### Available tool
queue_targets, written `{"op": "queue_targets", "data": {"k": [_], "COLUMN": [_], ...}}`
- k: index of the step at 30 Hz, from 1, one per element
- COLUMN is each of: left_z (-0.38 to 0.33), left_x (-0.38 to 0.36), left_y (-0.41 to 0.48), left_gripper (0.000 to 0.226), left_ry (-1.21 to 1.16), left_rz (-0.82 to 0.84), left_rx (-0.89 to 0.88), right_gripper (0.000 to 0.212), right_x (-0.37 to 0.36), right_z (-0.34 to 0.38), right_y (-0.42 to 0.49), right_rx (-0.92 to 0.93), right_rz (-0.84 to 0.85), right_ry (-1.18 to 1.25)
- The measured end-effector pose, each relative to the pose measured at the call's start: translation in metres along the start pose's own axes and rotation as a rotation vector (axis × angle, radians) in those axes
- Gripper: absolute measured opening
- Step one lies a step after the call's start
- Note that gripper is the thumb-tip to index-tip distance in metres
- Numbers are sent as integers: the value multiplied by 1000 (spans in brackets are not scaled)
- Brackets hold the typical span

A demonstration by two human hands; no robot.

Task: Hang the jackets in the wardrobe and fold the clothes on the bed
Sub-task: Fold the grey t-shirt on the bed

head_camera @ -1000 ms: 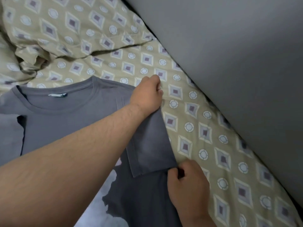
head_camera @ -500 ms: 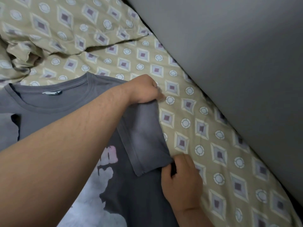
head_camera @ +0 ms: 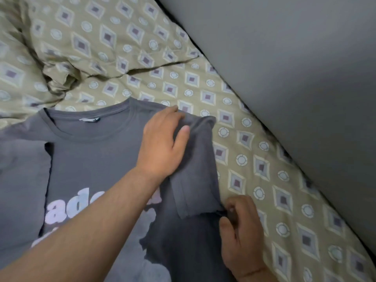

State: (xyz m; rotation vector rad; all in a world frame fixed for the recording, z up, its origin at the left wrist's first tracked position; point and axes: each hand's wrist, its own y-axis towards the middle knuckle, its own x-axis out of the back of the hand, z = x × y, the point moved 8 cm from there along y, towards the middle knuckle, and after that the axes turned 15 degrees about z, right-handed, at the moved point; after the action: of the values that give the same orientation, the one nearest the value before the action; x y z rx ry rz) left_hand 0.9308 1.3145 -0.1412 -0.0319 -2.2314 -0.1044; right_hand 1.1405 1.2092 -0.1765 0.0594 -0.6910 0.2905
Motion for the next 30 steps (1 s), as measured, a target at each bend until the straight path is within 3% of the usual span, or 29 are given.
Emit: {"op": "queue_targets", "data": {"k": [2,4,7,9,20,24,30], "left_z": [41,83,118,123,131,115,91], "left_x": [18,26,25,21,7,2,7], "left_y": [-63,-111,-141,-141,-159,-237,-371], "left_gripper": [45,58,77,78,74,72,70], "left_ry": [68,199,352,396,438,382,252], "left_rz": [19,149,300,304,424,424,517], "left_rx": [119,248,340,351,394,371,439], "right_gripper": [25,45,67,75,74,65,62], "right_x": [9,-2,-71,-102,-97,-97,-94], "right_z": [18,39,58,51,41,38,30], "right_y": [17,49,78,80,57,-31,-153], "right_rx": [78,112,162,141,32,90,-117], "right_rz": [-32,48,459,577,464,447,461], "right_ry": [-110,-344,-693,-807,-791,-771,-689]}}
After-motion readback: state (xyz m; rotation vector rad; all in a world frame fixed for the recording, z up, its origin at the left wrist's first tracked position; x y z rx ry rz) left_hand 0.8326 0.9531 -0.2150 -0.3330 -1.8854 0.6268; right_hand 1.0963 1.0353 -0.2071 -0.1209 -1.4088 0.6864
